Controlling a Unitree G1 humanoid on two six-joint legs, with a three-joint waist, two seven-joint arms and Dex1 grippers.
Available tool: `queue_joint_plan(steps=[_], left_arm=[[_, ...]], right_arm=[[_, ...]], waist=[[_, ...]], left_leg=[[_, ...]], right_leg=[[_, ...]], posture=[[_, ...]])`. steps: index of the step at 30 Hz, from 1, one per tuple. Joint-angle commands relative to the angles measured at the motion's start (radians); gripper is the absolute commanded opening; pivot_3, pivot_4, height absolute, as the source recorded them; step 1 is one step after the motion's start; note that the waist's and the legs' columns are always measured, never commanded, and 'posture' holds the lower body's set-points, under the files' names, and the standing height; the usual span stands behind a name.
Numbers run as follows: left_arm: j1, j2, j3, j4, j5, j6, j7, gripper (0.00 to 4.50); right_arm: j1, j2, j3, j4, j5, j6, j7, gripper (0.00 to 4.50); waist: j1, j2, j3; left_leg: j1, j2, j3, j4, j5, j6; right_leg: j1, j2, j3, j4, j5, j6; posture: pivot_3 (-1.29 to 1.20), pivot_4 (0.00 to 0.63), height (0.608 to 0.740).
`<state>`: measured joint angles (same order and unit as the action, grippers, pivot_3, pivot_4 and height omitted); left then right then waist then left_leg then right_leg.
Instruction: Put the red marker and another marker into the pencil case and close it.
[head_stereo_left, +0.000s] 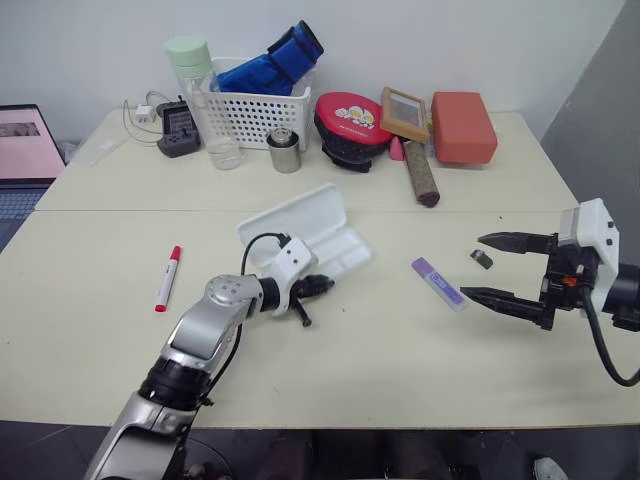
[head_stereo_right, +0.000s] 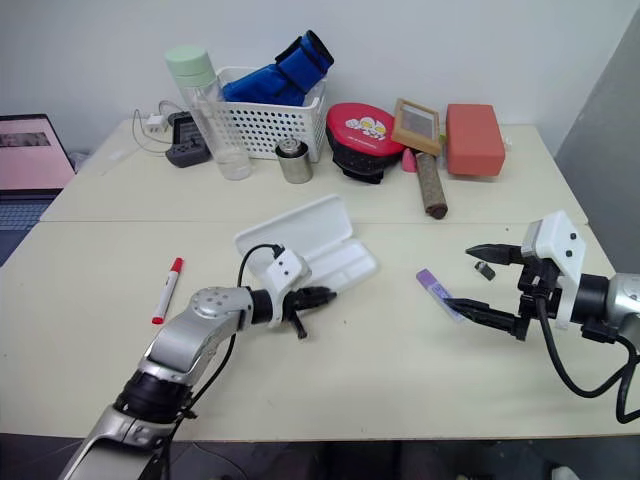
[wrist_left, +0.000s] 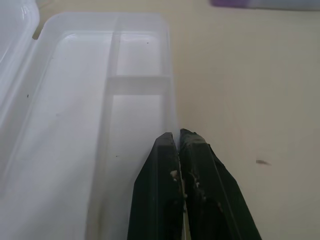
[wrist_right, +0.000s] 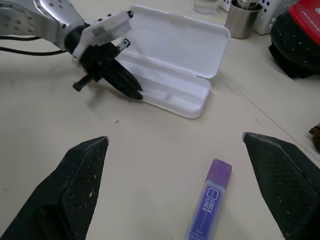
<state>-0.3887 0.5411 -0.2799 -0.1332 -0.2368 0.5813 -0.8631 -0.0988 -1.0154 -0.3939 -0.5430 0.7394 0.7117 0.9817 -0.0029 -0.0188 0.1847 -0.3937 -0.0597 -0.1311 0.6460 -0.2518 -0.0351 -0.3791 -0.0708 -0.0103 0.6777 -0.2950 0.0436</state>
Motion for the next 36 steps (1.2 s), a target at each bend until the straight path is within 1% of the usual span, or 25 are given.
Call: queue_joint_plan(steps=[1,5,7,11,14,20,26,36], left_arm=[[0.016,0.027,-0.020,-0.093,-0.030,0.015,-0.066,0.02],[0.051,0.083,-0.036,-0.183,-0.048,0.021,-0.134,0.02],[0.071,0.112,-0.066,-0.220,-0.033,-0.017,-0.166,0.02],[0.079,0.157,-0.106,-0.225,0.002,-0.072,-0.214,0.02],[0.076,0.177,-0.115,-0.226,-0.002,-0.094,-0.254,0.02],[0.068,0.175,-0.132,-0.202,0.027,-0.100,-0.258,0.02],[0.072,0.168,-0.133,-0.205,0.021,-0.096,-0.264,0.02],[0.081,0.190,-0.128,-0.209,0.030,-0.114,-0.284,0.02]], right_arm=[[-0.001,-0.011,-0.036,-0.018,0.020,-0.009,0.009,4.50],[0.012,-0.005,-0.045,-0.042,0.036,0.003,0.000,4.50],[0.024,-0.006,-0.049,-0.046,0.038,0.003,0.003,4.50],[0.063,-0.023,-0.062,-0.059,0.049,0.008,0.027,4.50],[0.095,-0.032,-0.080,-0.083,0.067,0.014,0.050,4.50],[0.122,-0.036,-0.097,-0.091,0.065,0.013,0.050,4.50],[0.133,-0.035,-0.093,-0.099,0.065,0.013,0.049,4.50],[0.125,-0.056,-0.082,-0.104,0.077,-0.004,0.109,4.50]], waist=[[0.001,0.000,0.000],[0.001,0.000,0.000],[-0.001,0.000,0.000],[0.001,0.000,0.000],[0.001,0.000,0.000],[0.001,0.000,0.000],[0.001,0.000,0.000],[0.000,0.000,0.000]], left_leg=[[0.000,0.000,0.000,0.000,0.000,0.000],[0.000,0.000,0.000,0.000,0.000,0.000],[0.000,0.000,0.000,0.000,0.000,0.001],[0.000,0.000,0.000,0.000,0.000,0.001],[0.000,0.000,0.000,0.000,0.000,0.001],[0.000,0.000,0.000,0.000,0.000,0.001],[0.000,0.000,0.000,0.000,0.000,0.001],[0.000,0.000,0.000,0.000,0.000,0.001]], right_leg=[[0.000,0.000,0.000,0.000,0.000,0.000],[0.000,0.000,0.000,0.001,0.000,0.000],[0.000,0.000,0.000,0.001,0.000,0.000],[0.000,0.000,0.000,0.000,0.000,0.000],[0.000,0.000,0.000,0.001,0.000,0.000],[0.001,0.000,-0.001,0.001,0.000,0.000],[0.001,0.000,-0.001,0.001,0.000,0.000],[0.001,0.000,-0.001,0.001,0.000,0.000]], posture=[[0.00,0.150,0.740],[0.00,0.150,0.740],[0.00,0.150,0.740],[0.00,0.150,0.740],[0.00,0.150,0.740],[0.00,0.150,0.740],[0.00,0.150,0.740],[0.00,0.150,0.740]])
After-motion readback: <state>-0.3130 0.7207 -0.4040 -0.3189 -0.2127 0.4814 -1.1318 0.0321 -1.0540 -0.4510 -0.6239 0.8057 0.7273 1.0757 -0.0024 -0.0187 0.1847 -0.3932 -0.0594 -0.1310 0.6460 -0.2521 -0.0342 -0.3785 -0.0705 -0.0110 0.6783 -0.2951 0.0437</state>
